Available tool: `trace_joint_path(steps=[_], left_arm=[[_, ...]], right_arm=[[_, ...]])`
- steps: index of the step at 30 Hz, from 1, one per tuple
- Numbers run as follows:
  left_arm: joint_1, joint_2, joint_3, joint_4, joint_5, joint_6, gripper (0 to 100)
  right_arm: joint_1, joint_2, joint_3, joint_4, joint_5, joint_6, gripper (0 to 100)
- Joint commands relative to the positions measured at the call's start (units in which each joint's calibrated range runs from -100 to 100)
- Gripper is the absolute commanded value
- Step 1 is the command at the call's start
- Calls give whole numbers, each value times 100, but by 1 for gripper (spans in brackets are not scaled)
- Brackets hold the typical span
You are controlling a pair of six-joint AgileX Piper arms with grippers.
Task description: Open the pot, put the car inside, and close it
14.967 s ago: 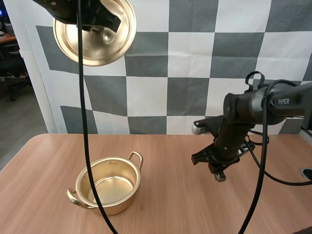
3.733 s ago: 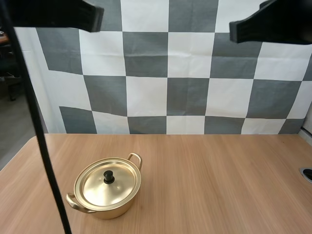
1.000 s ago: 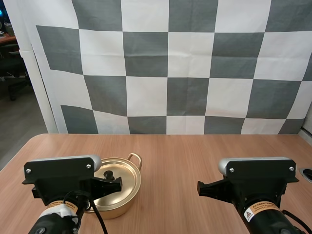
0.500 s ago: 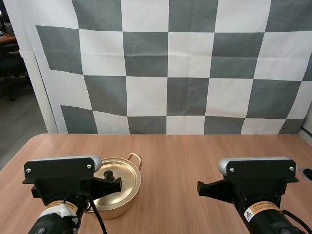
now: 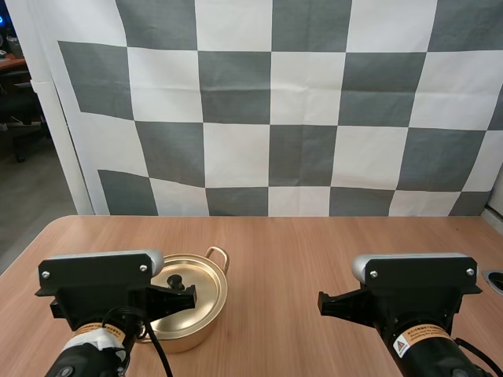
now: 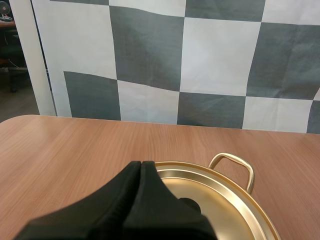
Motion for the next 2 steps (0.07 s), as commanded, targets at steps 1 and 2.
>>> trace_joint_path(steps=[1, 2], left_arm=[[3, 0, 0, -7, 7, -1, 0], [3, 0, 0, -7, 7, -1, 0]], right_arm=[[-3, 0, 0, -5, -12, 6, 0], [-3, 0, 0, -5, -12, 6, 0]])
